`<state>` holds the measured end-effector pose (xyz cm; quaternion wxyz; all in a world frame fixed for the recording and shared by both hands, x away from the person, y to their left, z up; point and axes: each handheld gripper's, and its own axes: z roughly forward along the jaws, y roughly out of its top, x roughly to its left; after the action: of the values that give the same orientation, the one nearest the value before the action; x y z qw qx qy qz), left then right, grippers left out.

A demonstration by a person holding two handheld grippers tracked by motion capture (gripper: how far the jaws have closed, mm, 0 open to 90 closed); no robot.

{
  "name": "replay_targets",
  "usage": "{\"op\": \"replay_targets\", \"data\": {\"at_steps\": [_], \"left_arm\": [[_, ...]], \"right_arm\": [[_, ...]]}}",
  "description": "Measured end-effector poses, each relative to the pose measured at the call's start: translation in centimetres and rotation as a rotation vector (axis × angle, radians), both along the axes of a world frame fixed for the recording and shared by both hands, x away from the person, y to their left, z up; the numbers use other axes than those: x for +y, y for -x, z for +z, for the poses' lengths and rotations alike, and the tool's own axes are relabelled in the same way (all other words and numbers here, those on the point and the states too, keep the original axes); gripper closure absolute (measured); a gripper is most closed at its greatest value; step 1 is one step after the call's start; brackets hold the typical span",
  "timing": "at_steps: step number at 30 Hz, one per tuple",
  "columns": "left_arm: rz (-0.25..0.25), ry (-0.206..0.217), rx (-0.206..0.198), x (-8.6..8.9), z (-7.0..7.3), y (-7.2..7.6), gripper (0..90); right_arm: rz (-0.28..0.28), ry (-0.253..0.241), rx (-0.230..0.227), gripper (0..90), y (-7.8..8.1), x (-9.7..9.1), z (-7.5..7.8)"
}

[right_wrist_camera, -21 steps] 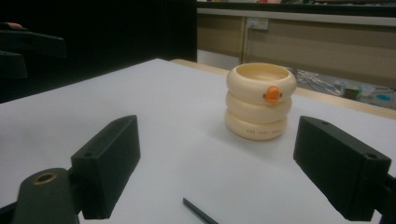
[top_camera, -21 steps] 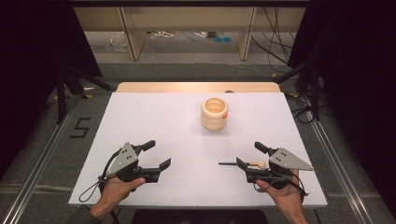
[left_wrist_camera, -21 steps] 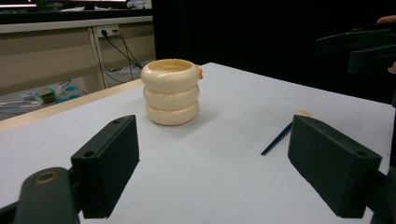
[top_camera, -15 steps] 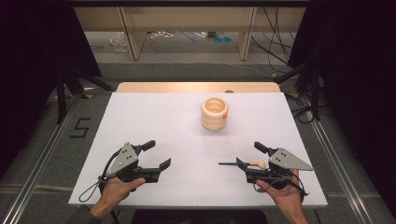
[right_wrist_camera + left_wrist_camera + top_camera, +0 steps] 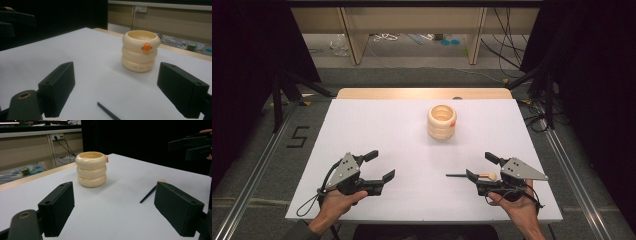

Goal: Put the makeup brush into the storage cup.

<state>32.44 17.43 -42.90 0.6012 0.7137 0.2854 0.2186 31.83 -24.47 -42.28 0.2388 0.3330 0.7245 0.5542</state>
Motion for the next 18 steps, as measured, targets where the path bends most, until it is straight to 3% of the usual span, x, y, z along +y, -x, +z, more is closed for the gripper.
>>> {"op": "replay_targets", "data": {"at_steps": [6, 7, 10, 11, 12, 18], "left_arm": [[0.000, -0.002, 0.000, 0.0, 0.0, 0.0, 16.3], [-0.002, -0.001, 0.002, 0.0, 0.0, 0.0, 16.2], [-0.002, 0.000, 0.003, -0.1, 0.0, 0.0, 16.3], [-0.002, 0.000, 0.004, -0.1, 0.0, 0.0, 16.2], [-0.001, 0.001, 0.005, -0.1, 0.0, 0.0, 16.2], [0.003, 0.005, 0.013, -0.1, -0.1, 0.0, 16.2]], "right_arm": [[0.013, 0.006, -0.017, 15.4, -0.4, -0.2, 0.0], [0.013, 0.028, -0.005, 15.4, -0.6, -0.3, 0.1], [0.046, 0.028, 0.029, 15.4, -1.0, -0.2, 0.2], [0.059, 0.040, 0.040, 15.4, -1.2, -0.2, 0.3], [0.067, 0.084, 0.053, 15.5, -1.5, -0.3, 0.6], [0.093, 0.166, 0.039, 16.1, -2.3, -0.2, 1.3]]}}
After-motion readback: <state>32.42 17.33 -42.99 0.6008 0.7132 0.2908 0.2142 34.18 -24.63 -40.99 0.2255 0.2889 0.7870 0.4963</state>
